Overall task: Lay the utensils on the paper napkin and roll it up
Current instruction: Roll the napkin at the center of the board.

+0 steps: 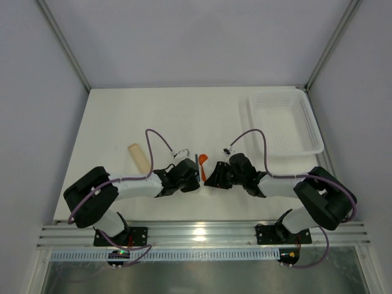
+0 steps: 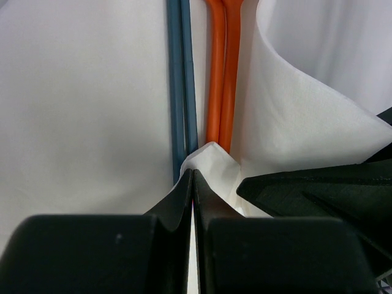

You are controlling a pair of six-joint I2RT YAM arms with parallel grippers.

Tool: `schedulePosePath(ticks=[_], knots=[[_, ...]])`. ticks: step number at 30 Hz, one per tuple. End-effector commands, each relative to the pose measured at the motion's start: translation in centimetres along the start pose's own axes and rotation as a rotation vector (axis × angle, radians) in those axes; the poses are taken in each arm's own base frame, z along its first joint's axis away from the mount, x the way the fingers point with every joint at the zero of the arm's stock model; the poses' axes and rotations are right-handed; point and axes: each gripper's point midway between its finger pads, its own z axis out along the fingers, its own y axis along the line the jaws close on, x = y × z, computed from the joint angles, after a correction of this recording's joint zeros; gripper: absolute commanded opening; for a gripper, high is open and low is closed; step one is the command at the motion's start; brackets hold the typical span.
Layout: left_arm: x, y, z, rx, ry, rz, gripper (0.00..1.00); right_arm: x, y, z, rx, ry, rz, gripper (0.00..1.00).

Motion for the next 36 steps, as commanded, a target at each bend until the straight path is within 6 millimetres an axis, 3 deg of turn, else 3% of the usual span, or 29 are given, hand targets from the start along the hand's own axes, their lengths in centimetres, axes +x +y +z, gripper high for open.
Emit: schedulePosePath(ticks=[1,16,24,36], knots=[[0.4,1.2,-0.4,-0.045,0.002,0.014,0.00,-1.1,1.7,-0.1,-0.032,-0.036,-0.047,0.37],[0.3,1.1,-0.7,-0.043,-0.002,0.018,0.00,-0.7,2.8,-0.7,-0.053,-0.035,-0.087,0.38],[0.3,1.2,-0.6,-0.047,-0.001,0.021,0.00,-0.9,3.2,-0.9,-0.061,-0.036,-0.112,0.46],[0.1,1.1,-0.7,-0.050,-0.005,0.027,0.00,-0.8,4.3,-0.5,-0.102,-0.013,-0.126,0.47]])
